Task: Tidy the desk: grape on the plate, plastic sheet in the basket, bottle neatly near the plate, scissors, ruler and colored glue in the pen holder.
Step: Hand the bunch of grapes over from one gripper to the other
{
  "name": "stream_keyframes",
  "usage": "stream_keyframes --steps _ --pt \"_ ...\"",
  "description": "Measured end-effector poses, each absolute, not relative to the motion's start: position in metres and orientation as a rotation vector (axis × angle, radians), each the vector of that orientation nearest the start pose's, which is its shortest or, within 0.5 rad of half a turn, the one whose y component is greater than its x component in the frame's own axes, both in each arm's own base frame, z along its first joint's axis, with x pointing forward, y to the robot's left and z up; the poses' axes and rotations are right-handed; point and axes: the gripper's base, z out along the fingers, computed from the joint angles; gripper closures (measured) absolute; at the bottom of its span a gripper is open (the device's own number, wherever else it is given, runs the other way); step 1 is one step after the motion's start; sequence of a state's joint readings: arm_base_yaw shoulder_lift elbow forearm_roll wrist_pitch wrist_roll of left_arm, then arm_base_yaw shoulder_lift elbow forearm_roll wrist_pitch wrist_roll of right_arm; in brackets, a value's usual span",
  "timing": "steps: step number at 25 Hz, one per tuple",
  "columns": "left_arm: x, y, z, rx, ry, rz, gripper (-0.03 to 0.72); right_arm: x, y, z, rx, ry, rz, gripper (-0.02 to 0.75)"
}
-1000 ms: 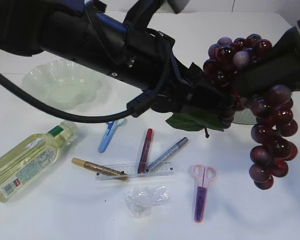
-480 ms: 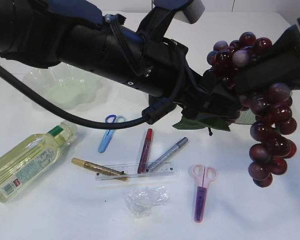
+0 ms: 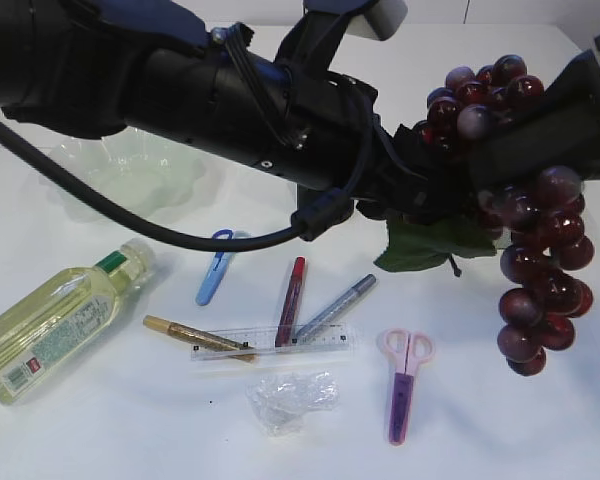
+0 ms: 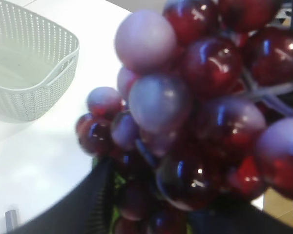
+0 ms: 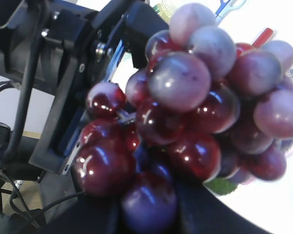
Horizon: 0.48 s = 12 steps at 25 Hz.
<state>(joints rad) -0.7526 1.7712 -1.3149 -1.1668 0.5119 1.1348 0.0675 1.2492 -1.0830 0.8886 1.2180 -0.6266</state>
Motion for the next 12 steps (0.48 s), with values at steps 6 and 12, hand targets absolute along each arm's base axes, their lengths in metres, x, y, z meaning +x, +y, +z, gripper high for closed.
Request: stream_keyframes --steps 6,12 --pt "0.2657 -0.3060 0.2773 1.096 1.947 -0.930 0.657 0.2211 0.0814 0.3491 -0.597 2.395 1.014 0.556" --pt "0.2634 -0.3065 0.2771 1.113 1.951 -0.953 0.694 0.2211 0.0814 0.3491 -0.597 2.395 1.014 0.555"
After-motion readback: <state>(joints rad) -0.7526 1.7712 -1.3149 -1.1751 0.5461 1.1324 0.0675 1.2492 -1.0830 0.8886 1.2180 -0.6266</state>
